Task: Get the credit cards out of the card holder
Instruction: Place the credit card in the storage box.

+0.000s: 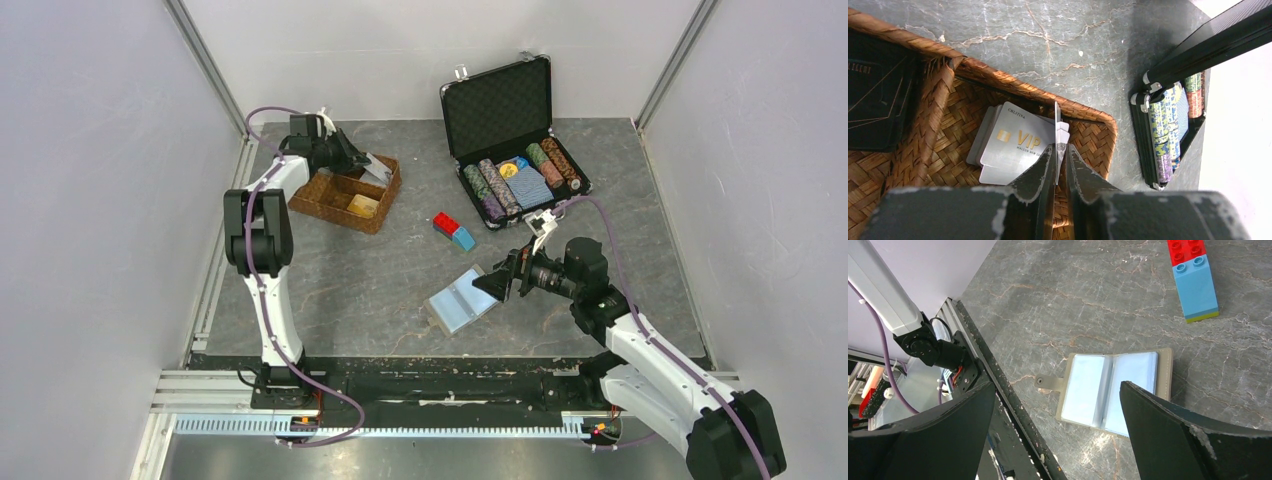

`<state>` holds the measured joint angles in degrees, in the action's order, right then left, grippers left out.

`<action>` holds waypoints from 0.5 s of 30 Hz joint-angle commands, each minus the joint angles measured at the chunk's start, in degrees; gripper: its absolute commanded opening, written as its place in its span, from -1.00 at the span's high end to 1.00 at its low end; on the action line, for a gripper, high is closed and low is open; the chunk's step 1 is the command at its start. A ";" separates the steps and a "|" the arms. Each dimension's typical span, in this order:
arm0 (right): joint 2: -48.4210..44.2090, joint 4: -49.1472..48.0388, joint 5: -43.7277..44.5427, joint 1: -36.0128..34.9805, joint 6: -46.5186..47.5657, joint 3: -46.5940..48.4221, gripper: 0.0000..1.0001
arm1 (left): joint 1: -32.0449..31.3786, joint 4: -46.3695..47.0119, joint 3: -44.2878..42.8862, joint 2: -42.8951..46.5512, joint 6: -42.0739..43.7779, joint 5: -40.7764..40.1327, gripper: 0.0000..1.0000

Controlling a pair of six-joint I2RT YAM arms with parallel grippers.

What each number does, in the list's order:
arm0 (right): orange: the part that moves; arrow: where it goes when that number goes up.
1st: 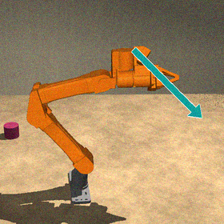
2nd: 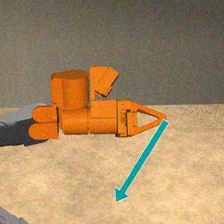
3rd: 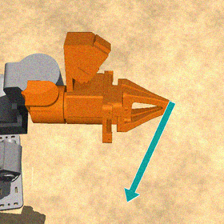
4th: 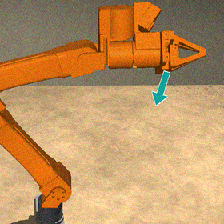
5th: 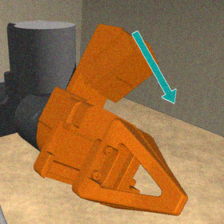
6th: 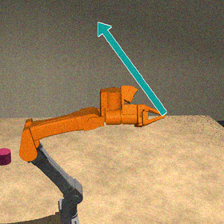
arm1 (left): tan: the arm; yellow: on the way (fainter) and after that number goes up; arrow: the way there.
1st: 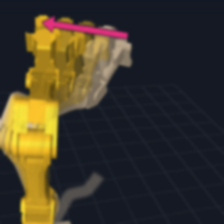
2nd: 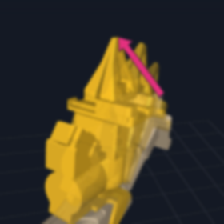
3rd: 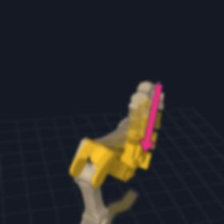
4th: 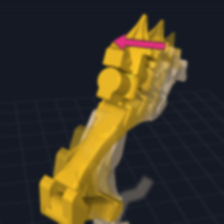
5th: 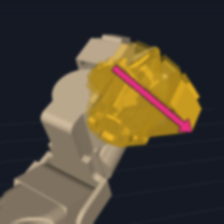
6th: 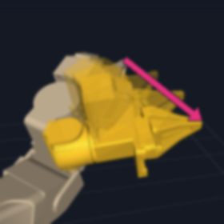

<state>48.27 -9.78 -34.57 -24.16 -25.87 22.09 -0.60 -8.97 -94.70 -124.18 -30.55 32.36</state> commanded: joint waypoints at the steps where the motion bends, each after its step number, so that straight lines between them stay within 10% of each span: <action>1: -0.55 -0.85 0.95 -0.03 0.73 2.44 -0.96 | 0.10 -1.55 -2.90 -1.45 3.16 -0.81 0.61; 15: 0.15 -0.27 1.17 -0.01 1.09 3.22 -0.96 | -0.01 -2.97 -4.96 -3.55 4.35 -1.24 0.44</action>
<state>48.36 -9.26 -34.09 -24.16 -25.85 22.41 -0.60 -11.11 -96.92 -126.98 -29.87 31.59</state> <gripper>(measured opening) 0.979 0.268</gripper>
